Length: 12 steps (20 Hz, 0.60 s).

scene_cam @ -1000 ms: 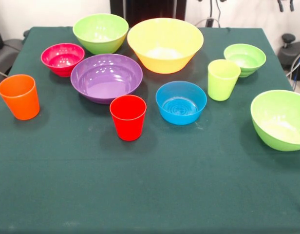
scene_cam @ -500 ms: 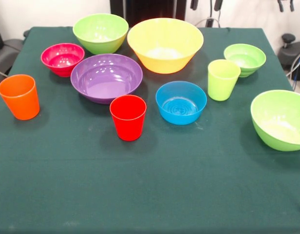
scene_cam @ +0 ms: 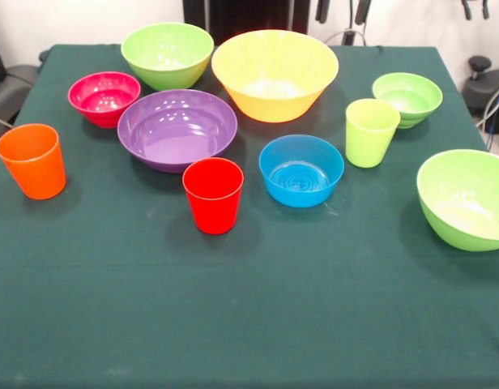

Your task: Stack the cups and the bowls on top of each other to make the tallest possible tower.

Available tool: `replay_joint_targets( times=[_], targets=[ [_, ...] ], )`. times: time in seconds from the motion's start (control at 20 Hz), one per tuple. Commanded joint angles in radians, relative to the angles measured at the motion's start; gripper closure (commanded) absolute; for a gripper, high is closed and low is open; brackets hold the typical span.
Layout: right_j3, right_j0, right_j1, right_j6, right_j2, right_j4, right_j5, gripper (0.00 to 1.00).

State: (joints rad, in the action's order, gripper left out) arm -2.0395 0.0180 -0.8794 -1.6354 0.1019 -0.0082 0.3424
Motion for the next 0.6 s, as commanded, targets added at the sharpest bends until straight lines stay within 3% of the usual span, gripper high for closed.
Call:
replay_joint_targets(
  times=[0.05,0.6],
  targets=[
    [0.024,-0.013,0.053,-0.115,-0.053,-0.041,-0.057,0.0],
    [0.047,-0.072,0.07,-0.017,-0.115,-0.096,-0.026,0.0]
  ],
)
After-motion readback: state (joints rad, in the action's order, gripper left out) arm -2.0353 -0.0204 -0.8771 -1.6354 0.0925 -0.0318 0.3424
